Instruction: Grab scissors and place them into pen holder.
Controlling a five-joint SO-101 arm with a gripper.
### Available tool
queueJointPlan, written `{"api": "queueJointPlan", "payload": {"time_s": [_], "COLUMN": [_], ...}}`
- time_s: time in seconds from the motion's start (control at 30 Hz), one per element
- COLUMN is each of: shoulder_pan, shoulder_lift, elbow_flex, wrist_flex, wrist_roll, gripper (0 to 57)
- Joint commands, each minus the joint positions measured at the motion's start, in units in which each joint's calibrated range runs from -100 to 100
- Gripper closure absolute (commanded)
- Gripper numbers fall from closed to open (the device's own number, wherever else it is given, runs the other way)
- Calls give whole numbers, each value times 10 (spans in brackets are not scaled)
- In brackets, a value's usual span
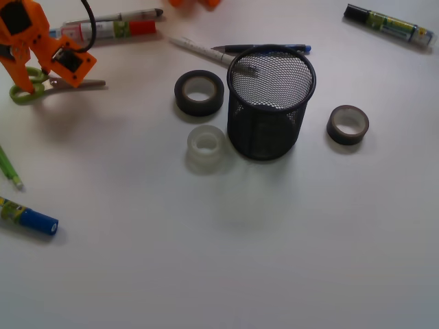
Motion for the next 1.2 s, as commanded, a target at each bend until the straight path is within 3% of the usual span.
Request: {"api": "queueJointPlan", "payload": {"time_s": [0.0,0.3,0.77,0.93,1.17], "shoulder_pan": [0,-14,-389,-502,-532], "shoulder_lift": [-59,-262,-636,-668,-783], "elbow_flex": [-7,-4,1,163,482], "wrist_flex": [10,49,19,-108,-339], "wrist_roll": [1,1,3,30,26], "gripper": [571,571,571,572,572]}}
